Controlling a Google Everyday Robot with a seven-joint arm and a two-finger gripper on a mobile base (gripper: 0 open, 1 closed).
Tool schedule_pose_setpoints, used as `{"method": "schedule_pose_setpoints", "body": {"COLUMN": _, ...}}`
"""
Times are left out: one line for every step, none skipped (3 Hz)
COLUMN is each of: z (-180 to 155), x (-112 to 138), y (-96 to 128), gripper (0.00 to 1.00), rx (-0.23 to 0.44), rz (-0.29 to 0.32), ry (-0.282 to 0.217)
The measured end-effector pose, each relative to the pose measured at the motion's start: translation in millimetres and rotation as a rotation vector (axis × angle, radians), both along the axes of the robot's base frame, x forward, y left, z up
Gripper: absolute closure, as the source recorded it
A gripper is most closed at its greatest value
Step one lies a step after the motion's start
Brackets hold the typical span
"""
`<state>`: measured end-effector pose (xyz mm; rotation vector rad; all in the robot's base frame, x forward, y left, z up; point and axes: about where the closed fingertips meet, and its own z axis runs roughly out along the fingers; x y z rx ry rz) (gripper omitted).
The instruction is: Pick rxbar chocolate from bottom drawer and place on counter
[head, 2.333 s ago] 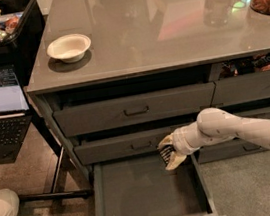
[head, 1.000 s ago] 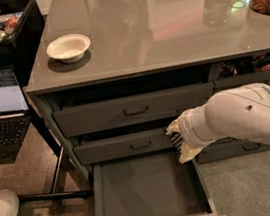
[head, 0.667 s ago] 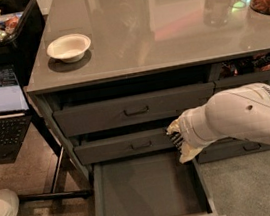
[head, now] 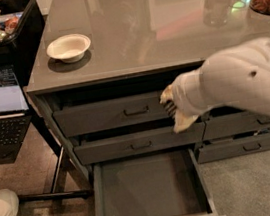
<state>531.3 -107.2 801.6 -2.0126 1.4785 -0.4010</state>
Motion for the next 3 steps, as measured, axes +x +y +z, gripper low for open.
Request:
{"method": "schedule_pose_setpoints", "body": {"z": 61, "x": 33, "y": 17, "gripper": 1.00, "rx": -0.021, "rz": 0.015, "ry": -0.075}}
{"method": "schedule_pose_setpoints", "body": {"z": 102, "x": 73, "y": 37, "gripper": 1.00, "rx": -0.016, "rz": 0.034, "ry": -0.110}}
{"method": "schedule_pose_setpoints", "body": {"z": 122, "x": 119, "y": 47, "gripper": 1.00, "rx": 0.024, "rz": 0.025, "ry": -0.118}}
